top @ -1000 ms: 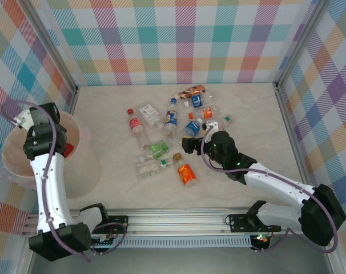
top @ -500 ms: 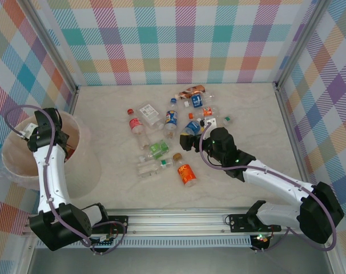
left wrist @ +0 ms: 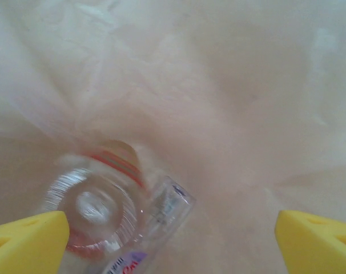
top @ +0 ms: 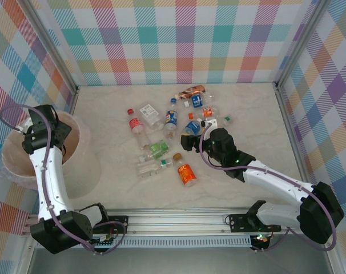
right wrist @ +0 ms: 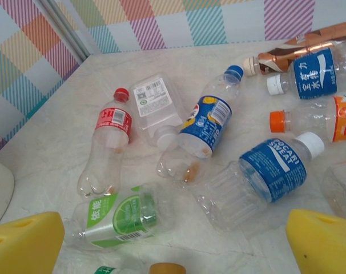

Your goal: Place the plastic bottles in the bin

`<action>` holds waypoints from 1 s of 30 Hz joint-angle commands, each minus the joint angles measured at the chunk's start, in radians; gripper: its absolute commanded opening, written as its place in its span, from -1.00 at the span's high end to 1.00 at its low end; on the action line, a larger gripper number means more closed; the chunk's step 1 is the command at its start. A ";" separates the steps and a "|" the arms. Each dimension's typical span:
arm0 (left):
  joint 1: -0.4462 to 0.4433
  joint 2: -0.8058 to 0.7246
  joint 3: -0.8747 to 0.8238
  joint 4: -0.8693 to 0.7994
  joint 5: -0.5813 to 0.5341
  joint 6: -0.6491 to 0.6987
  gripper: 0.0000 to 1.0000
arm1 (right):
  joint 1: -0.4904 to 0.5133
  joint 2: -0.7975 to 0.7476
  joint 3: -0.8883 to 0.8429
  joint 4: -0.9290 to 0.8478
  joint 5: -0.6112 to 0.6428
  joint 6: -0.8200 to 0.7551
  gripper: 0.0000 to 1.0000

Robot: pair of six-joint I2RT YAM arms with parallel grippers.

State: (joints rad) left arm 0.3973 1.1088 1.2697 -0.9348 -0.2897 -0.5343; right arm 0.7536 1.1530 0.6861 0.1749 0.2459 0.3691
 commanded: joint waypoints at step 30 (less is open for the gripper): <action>-0.588 -0.120 0.033 0.434 0.577 -0.102 -1.00 | 0.228 0.028 -0.165 -0.302 -0.015 0.060 -0.94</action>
State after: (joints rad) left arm -0.0929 0.9482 1.3281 -0.6434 0.2722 -0.6125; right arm 0.9604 1.1522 0.5121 -0.1024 0.1654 0.4107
